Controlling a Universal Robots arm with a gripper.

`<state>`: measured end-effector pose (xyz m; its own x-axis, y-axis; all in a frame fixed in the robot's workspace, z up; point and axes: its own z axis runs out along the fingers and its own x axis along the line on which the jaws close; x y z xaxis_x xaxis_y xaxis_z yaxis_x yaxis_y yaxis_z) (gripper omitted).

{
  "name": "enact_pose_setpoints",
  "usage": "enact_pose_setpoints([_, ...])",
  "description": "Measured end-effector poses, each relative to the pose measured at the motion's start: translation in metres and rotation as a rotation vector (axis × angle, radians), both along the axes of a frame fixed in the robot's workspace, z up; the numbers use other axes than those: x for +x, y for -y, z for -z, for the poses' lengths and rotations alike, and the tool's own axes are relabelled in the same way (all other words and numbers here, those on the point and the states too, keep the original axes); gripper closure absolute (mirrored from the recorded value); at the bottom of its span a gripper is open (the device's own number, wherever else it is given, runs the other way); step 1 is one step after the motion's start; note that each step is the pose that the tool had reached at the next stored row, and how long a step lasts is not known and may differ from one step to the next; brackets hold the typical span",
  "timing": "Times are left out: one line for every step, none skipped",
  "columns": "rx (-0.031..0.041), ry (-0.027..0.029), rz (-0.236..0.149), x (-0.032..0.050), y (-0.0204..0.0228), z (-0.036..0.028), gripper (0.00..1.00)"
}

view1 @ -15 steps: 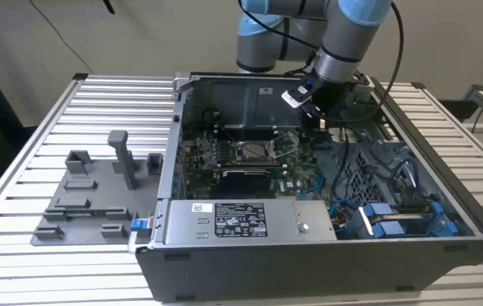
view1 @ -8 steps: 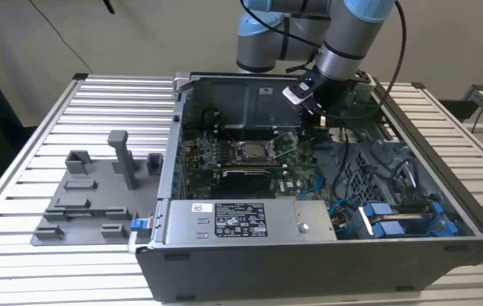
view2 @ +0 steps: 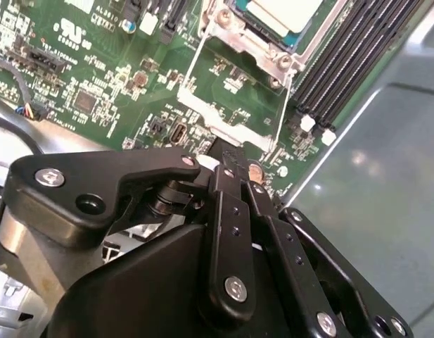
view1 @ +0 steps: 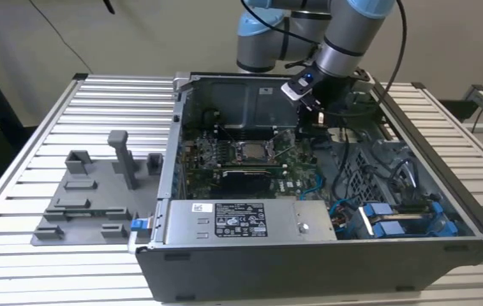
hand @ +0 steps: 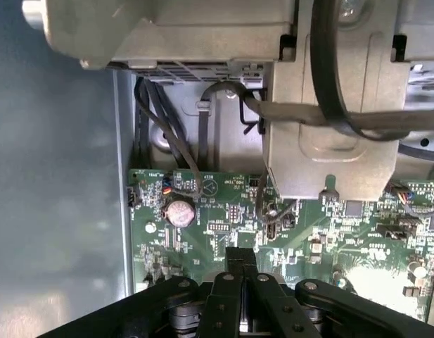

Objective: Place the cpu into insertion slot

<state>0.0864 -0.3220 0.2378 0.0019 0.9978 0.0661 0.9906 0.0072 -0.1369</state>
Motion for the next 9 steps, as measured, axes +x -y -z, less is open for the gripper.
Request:
enact_pose_setpoints([0.0003,-0.0007,0.0,-0.0018,0.0,-0.0004,0.89])
enact_pose_setpoints([0.0006,-0.0012,0.0,-0.0038,0.0,-0.0009,0.89])
enact_pose_setpoints([0.0011,-0.0014,0.0,-0.0057,0.0001,-0.0013,0.89])
enact_pose_setpoints([0.002,-0.0014,0.0,-0.0079,0.0,-0.0016,0.89])
enact_pose_setpoints([0.0027,-0.0014,0.0,-0.0103,0.0,-0.0019,0.89])
enact_pose_setpoints([0.0032,-0.0014,0.0,-0.0128,0.0,-0.0021,0.89])
enact_pose_setpoints([0.0036,-0.0014,0.0,-0.0155,0.0,-0.0024,0.89])
enact_pose_setpoints([0.0039,-0.0014,0.0,-0.0187,0.0,-0.0026,0.89])
enact_pose_setpoints([0.0042,-0.0014,0.0,-0.0219,0.0,-0.0029,0.89])
